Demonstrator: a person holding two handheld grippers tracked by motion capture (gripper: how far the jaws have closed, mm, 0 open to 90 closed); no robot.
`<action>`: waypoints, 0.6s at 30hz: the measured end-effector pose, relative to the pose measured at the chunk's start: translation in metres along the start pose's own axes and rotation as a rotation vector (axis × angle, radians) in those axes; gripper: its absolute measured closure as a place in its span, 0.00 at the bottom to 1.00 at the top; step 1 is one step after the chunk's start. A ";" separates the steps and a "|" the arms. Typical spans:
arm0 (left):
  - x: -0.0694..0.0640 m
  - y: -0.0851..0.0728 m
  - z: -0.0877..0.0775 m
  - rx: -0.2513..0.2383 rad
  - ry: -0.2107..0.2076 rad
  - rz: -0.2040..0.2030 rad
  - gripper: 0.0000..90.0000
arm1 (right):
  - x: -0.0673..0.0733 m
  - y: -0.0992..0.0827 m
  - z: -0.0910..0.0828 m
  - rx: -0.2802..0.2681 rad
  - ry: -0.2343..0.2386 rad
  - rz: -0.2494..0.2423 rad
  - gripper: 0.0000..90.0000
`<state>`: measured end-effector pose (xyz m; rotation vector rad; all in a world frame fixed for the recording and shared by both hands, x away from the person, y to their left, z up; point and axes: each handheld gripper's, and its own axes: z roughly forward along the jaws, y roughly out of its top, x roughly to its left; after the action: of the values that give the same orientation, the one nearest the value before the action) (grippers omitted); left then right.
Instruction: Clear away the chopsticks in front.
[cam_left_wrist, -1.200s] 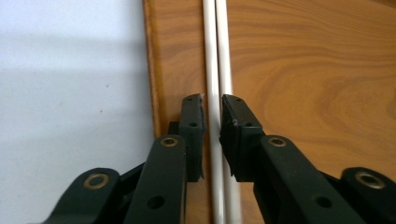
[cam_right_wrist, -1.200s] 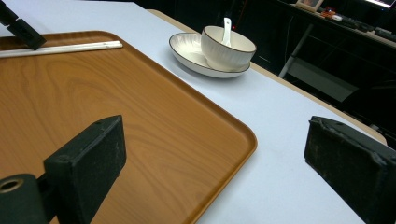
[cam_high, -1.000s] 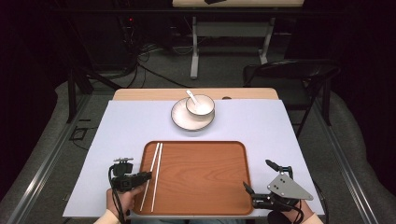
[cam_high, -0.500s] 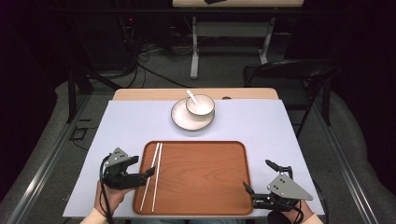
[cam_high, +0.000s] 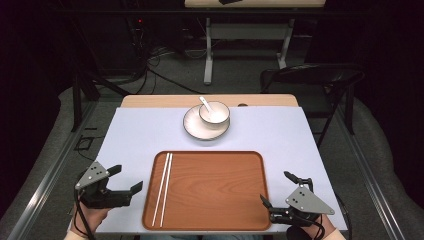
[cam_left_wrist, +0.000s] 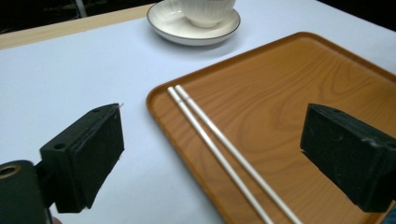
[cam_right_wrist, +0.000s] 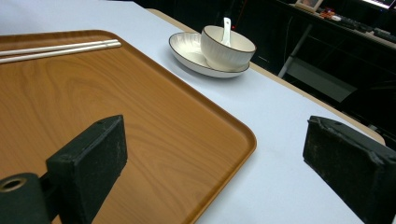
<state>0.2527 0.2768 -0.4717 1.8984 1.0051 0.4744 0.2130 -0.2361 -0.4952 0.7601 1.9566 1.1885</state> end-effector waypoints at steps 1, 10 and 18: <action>0.001 -0.002 -0.001 0.001 0.011 -0.002 0.05 | 0.000 0.000 0.000 0.000 0.000 -0.001 0.07; 0.018 -0.027 -0.012 0.004 0.073 -0.034 0.04 | 0.000 0.000 0.000 0.001 0.000 -0.001 0.07; 0.024 -0.043 -0.013 0.015 0.095 -0.046 0.03 | 0.000 0.000 0.000 0.003 -0.001 -0.001 0.07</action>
<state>0.2387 0.3137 -0.5038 1.8761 1.1152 0.5360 0.2129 -0.2360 -0.4953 0.7614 1.9579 1.1849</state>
